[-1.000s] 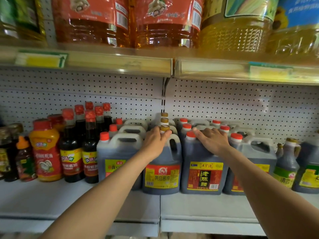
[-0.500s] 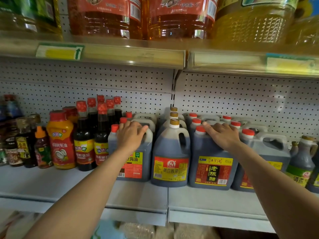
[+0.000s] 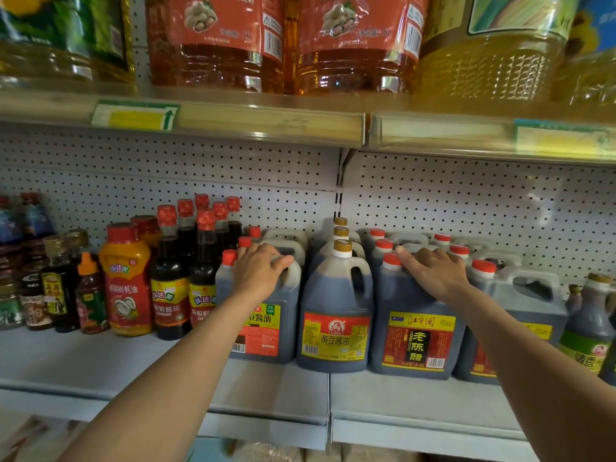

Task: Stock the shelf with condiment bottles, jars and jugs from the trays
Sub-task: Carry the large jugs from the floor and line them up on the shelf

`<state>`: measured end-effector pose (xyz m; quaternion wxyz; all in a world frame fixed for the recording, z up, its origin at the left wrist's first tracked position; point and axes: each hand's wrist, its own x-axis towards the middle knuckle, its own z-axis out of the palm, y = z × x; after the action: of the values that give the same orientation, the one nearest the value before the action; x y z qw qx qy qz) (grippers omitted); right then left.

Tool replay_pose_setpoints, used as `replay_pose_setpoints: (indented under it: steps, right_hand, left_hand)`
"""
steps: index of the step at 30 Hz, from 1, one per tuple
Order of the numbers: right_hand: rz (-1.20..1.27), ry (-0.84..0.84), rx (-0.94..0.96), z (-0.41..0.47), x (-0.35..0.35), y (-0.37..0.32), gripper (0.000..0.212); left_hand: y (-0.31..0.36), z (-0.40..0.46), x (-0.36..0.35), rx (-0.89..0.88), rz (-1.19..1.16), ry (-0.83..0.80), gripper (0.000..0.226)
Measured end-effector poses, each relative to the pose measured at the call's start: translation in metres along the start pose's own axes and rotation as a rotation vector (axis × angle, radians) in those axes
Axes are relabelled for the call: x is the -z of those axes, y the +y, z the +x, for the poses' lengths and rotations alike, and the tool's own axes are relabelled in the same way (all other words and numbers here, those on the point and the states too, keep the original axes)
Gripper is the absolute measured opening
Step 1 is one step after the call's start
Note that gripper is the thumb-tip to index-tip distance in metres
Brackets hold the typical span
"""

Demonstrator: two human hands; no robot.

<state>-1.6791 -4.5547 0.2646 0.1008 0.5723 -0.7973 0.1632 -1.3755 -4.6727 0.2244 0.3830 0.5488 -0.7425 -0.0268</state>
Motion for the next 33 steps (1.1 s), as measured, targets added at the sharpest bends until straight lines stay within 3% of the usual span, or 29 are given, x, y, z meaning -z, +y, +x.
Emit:
replay_pose_setpoints:
  steps: [11, 15, 19, 22, 28, 33]
  right_hand:
    - [-0.003, 0.023, 0.039, -0.005, 0.002, -0.002, 0.066]
    - [-0.031, 0.080, 0.078, -0.001, -0.006, 0.004, 0.060]
    - [-0.070, 0.123, 0.090, 0.002, -0.012, 0.007, 0.062]
    - [-0.085, 0.151, 0.095, 0.004, -0.015, 0.008, 0.065]
    - [-0.093, 0.219, 0.127, 0.006, -0.019, 0.010, 0.064]
    - [-0.095, 0.234, 0.145, 0.007, -0.021, 0.011, 0.064]
  left_hand:
    - [0.001, -0.003, -0.010, -0.001, 0.030, 0.062, 0.041]
    - [0.029, -0.025, -0.019, -0.177, 0.023, 0.201, 0.071]
    - [0.069, -0.033, -0.028, -0.227, 0.013, 0.072, 0.095]
    - [0.085, -0.029, -0.037, -0.229, 0.061, 0.020, 0.088]
    - [0.102, -0.037, -0.053, -0.098, -0.097, 0.061, 0.069]
    - [0.102, -0.031, -0.054, -0.064, -0.095, 0.029, 0.061]
